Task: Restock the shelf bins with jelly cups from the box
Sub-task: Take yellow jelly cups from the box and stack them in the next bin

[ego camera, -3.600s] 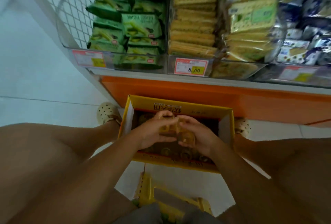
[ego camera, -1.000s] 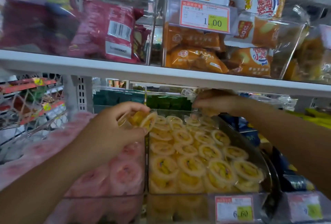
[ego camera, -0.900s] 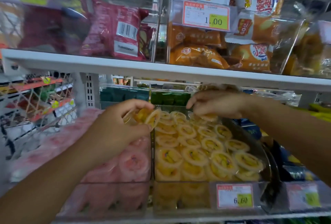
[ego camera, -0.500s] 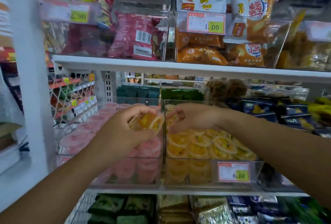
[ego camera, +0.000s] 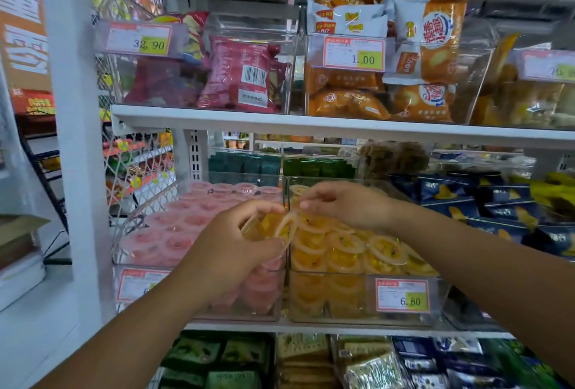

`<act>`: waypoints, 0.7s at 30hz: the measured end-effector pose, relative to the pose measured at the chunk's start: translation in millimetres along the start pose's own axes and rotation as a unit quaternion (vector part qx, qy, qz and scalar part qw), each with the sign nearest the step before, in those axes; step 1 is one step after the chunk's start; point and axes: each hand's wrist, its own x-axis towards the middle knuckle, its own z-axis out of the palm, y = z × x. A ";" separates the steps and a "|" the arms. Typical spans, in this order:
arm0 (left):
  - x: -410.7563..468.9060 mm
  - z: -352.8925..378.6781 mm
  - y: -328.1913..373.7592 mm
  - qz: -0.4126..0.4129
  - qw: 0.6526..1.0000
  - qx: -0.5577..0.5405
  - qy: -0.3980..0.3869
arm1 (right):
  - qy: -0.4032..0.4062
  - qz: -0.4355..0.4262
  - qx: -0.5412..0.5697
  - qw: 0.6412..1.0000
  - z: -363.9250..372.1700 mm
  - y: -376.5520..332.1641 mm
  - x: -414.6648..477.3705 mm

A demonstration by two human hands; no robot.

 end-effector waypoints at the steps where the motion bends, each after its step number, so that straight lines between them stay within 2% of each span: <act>1: -0.5 1.6 1.1 0.000 1.000 -0.003 -0.002 | 0.027 -0.014 -0.013 0.999 -3.7 -0.2 -3.3; 3: -1.5 4.7 4.9 -0.003 1.000 -0.014 -0.006 | 0.038 -0.038 -0.006 0.999 -12.6 -1.7 -13.0; 7: -0.6 13.3 14.0 -0.018 0.999 -0.030 -0.011 | -0.043 -0.061 0.081 0.994 -18.3 -7.9 -34.2; 11: 3.4 23.5 19.6 -0.016 0.999 -0.021 -0.029 | 0.028 -0.071 0.109 0.991 -18.3 -6.5 -39.8; 15: 5.2 22.2 18.3 0.023 0.999 0.020 -0.025 | 0.059 0.044 0.114 0.991 -42.4 17.4 -36.8; 18: 4.5 15.7 17.9 0.016 0.998 0.044 -0.049 | 0.061 0.145 0.115 0.981 -47.1 39.8 -27.7; 21: 5.4 14.2 20.6 0.023 0.993 0.090 -0.072 | 0.060 0.193 0.119 0.972 -38.0 50.1 -20.0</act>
